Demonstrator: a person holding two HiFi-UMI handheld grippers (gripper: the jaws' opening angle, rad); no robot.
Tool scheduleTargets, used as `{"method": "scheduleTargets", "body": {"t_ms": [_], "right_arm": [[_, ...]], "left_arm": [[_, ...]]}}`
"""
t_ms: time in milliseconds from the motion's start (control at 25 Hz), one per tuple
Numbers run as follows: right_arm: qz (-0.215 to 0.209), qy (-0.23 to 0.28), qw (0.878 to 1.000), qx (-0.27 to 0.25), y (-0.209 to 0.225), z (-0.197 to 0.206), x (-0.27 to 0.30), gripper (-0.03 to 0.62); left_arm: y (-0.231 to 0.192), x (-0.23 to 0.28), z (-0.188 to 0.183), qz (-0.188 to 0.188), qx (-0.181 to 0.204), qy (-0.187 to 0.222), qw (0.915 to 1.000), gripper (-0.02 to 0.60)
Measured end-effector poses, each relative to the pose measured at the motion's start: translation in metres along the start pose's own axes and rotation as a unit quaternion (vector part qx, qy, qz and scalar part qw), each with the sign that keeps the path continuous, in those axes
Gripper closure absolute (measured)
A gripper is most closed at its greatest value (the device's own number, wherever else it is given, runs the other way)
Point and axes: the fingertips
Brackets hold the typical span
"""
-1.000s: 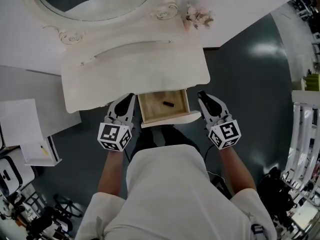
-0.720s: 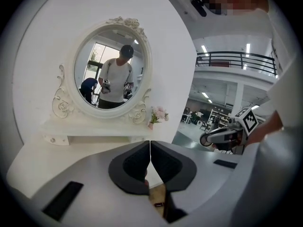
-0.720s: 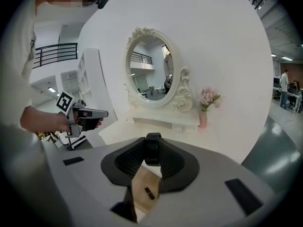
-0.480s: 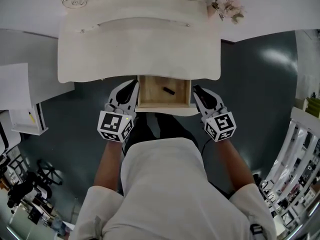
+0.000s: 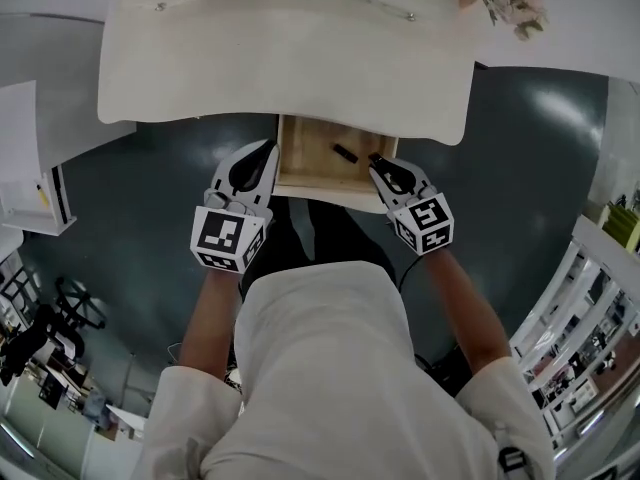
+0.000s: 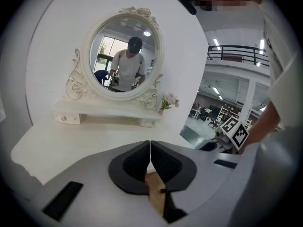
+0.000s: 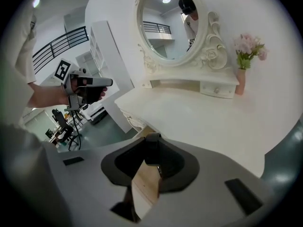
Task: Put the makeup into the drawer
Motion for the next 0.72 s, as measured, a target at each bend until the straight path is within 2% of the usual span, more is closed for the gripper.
{"method": "scheduleTargets", "body": {"t_ms": [280,480,720], "right_arm": [[-0.048,-0.078,0.996,-0.02,-0.007,0.047,0.061,0.499],[-0.084,-0.145,0.985,-0.039,-0.017,0.074,0.098,0.499],[-0.102,-0.204,0.972,-0.048,-0.029,0.1,0.144,0.499]], "left_arm": [[0.001,0.009,0.047,-0.001,-0.011,-0.023,0.9997,0.563],[0.001,0.009,0.071,0.005,-0.017,-0.04,0.999,0.563],[-0.012,0.006,0.091,0.0,-0.032,-0.047,0.9984,0.562]]}}
Point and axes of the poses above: the fingertips, and each gripper's own axes: x forward along the fingers, y to its right, z out of its underside, and after that the axes turned 2 degrees about x, right-handed
